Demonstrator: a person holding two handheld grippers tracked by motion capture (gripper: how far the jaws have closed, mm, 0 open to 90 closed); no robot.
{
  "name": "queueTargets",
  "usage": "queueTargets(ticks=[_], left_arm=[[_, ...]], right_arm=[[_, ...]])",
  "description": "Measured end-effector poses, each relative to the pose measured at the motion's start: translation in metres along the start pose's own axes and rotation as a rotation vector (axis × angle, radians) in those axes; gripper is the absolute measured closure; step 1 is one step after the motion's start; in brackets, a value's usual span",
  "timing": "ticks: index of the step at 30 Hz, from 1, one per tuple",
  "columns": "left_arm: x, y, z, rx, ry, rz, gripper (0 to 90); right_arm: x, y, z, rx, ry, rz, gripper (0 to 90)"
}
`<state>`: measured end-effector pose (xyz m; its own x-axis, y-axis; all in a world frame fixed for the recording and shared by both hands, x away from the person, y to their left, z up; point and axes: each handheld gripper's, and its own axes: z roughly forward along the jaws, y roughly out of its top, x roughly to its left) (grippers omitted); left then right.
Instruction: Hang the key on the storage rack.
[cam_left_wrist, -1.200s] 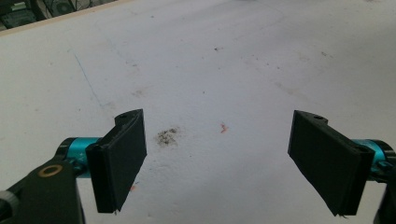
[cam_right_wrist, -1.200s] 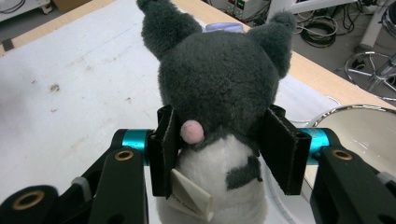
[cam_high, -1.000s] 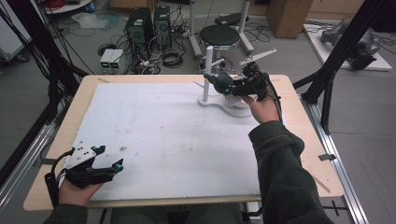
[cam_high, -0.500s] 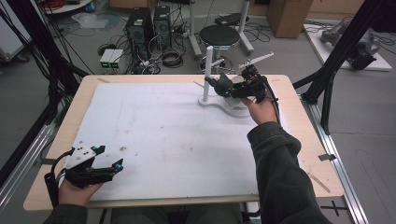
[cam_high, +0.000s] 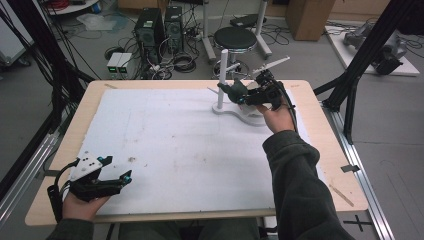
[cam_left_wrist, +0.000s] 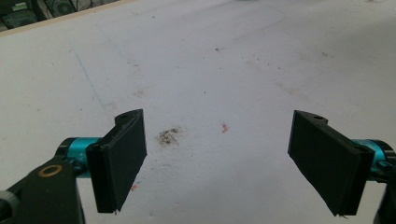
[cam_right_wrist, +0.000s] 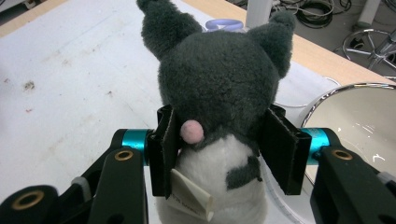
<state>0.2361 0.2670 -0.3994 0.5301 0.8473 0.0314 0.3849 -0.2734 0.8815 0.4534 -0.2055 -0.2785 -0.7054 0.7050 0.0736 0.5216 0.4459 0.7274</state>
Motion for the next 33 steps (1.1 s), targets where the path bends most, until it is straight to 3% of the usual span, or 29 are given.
queueTargets(ticks=[15, 33], left_arm=[[0.000, 0.000, 0.000, -0.002, 0.000, -0.002, 19.6], [0.000, 0.000, -0.001, 0.000, -0.001, -0.001, 19.6]], right_arm=[[0.000, 0.000, 0.007, 0.032, -0.008, -0.005, 49.7], [-0.007, -0.011, 0.019, 0.063, -0.028, 0.036, 49.4]])
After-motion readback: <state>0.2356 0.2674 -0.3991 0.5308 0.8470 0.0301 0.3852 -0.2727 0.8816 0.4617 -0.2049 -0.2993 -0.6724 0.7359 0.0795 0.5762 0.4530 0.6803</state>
